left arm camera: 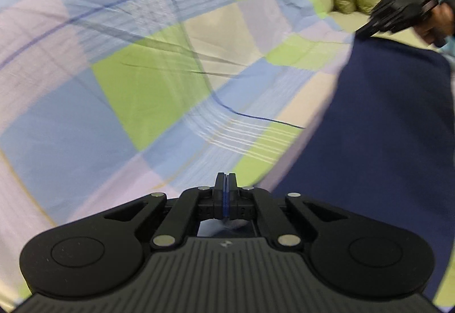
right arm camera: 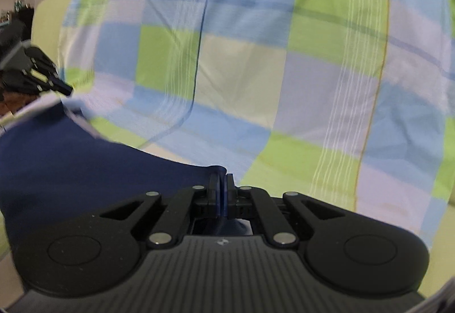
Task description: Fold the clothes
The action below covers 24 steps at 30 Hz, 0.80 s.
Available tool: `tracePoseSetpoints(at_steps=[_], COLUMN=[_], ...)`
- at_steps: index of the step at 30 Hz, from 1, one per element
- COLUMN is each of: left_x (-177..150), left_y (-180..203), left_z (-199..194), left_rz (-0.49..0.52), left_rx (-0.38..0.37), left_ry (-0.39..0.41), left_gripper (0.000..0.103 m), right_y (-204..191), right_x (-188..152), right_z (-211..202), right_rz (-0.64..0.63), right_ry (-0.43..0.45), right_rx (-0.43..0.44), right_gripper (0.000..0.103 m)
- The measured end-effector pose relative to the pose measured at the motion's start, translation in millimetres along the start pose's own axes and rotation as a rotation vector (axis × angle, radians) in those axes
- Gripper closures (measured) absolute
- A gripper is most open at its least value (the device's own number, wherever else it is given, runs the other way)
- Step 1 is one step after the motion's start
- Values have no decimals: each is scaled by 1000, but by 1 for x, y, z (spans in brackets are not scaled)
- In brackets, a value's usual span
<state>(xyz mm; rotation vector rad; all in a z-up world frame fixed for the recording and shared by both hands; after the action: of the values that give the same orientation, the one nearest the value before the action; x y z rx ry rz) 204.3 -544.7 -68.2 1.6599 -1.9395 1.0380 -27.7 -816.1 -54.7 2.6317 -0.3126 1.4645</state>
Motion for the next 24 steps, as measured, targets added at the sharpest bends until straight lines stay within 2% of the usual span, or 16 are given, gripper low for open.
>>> tracePoseSetpoints(at_steps=[2, 5, 6, 8, 10, 12, 13, 15, 16, 17, 19, 24], left_x=[-10, -22, -24, -27, -29, -29, -29, -33, -34, -35, -36, -17], left_y=[2, 1, 2, 4, 5, 6, 6, 6, 5, 5, 6, 10], left_z=[-4, 5, 11, 17, 20, 22, 22, 25, 25, 24, 22, -10], left_rz=[5, 25, 29, 38, 47, 61, 68, 42, 32, 17, -11, 2], left_rx=[-30, -22, -24, -26, -17, -5, 1, -20, -28, -25, -20, 118], left_ry=[-16, -73, -95, -111, -115, -114, -113, -151, -163, -161, -158, -23], left_gripper=[98, 97, 91, 55, 49, 47, 47, 56, 83, 95, 99, 100], right_y=[1, 7, 9, 8, 6, 4, 3, 2, 3, 3, 3, -2], right_x=[-12, -27, -34, -42, -44, -45, -45, -45, -45, -45, -44, -40], right_z=[2, -6, -10, -14, -16, -17, -18, -19, -20, -20, -21, -36], right_rz=[16, 44, 64, 78, 81, 82, 76, 69, 70, 71, 77, 85], right_ry=[-6, -5, -8, -15, -15, -16, -19, -24, -24, -24, -17, 28], right_rx=[-12, -42, -48, -54, -55, -55, -55, -54, -54, -54, -55, -76], right_gripper=[103, 103, 103, 103, 103, 103, 103, 103, 103, 103, 103, 103])
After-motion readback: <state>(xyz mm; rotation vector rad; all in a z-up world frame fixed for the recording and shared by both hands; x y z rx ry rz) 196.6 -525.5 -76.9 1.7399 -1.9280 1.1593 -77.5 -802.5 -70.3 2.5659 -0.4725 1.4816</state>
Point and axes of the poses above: each gripper's, at about its wrist camera, not at the fingertips, and z roughly the way its jaws point, y to its right, x to its top, the point moved 8 cm from there along z, roughly the way its jaws point, and after that the axes turned 2 degrees about z, right-handed, at the moved point
